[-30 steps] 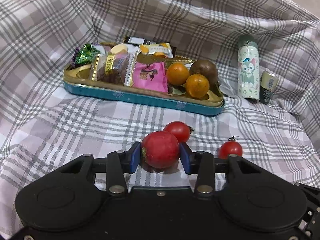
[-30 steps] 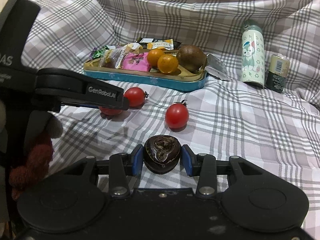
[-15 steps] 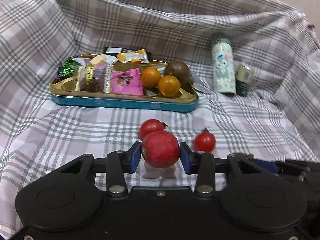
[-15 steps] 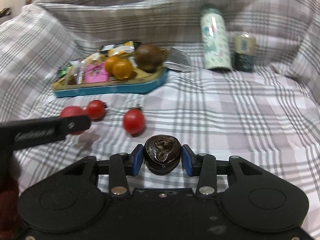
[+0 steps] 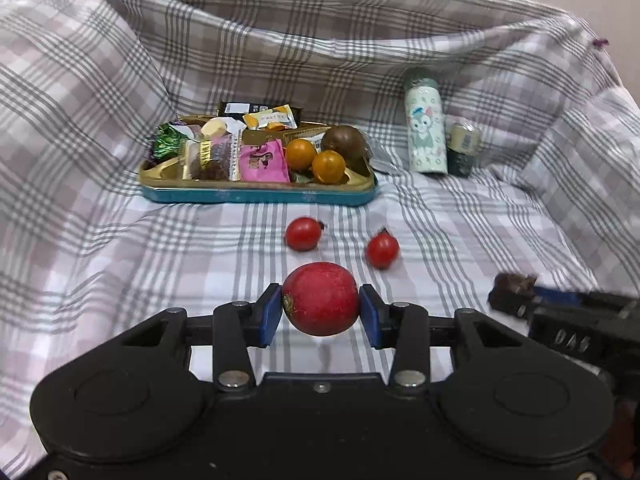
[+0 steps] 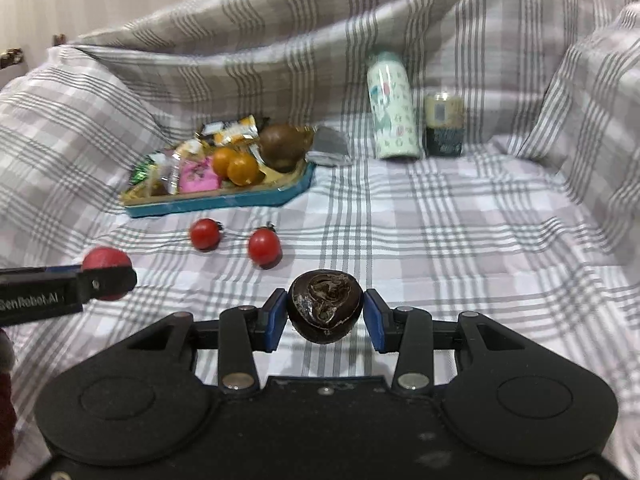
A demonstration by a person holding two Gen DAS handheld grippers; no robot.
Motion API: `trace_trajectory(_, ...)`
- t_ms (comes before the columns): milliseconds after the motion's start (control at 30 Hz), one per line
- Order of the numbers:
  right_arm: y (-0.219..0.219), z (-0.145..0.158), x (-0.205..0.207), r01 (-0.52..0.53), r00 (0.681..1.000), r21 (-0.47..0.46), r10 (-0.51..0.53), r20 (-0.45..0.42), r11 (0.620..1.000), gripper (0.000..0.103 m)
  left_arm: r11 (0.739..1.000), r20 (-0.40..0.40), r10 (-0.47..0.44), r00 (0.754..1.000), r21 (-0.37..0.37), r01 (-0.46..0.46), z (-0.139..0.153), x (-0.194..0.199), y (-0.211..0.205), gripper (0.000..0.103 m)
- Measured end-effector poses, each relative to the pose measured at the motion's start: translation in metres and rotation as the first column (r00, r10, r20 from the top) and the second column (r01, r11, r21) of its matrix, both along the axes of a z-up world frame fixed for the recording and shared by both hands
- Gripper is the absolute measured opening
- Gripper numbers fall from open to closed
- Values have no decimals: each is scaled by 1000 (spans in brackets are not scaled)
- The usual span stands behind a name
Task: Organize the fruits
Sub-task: 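Carry the dark plum and red radish over the steel tray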
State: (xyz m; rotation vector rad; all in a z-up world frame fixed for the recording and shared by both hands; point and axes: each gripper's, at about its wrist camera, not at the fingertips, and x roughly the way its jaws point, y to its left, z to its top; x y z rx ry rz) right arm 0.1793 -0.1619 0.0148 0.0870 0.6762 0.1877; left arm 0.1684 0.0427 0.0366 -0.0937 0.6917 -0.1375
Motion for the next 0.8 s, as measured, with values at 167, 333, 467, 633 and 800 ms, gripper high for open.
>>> trace_trajectory(167, -7, 17, -48, -19, 999, 25, 18, 42, 1000, 43, 999, -25, -43, 999, 11, 44, 7, -42, -8, 50)
trace_trajectory(333, -10, 17, -89, -25, 998, 18, 24, 57, 1000, 43, 996, -47, -88, 995, -4, 88, 5, -80, -21, 50)
trace_trajectory(467, -12, 9, -118, -16, 998, -10, 16, 63, 1000, 43, 995, -83, -103, 991, -19, 102, -3, -102, -32, 50)
trace_trajectory(633, -20, -3, -144, -14, 1000, 9, 14, 10, 1000, 43, 994, -124, -110, 986, -17, 109, -18, -122, -40, 50)
trace_trajectory(800, -22, -19, -156, -16, 999, -3, 16, -34, 1000, 43, 993, -157, -117, 981, -17, 115, -30, -134, -44, 50)
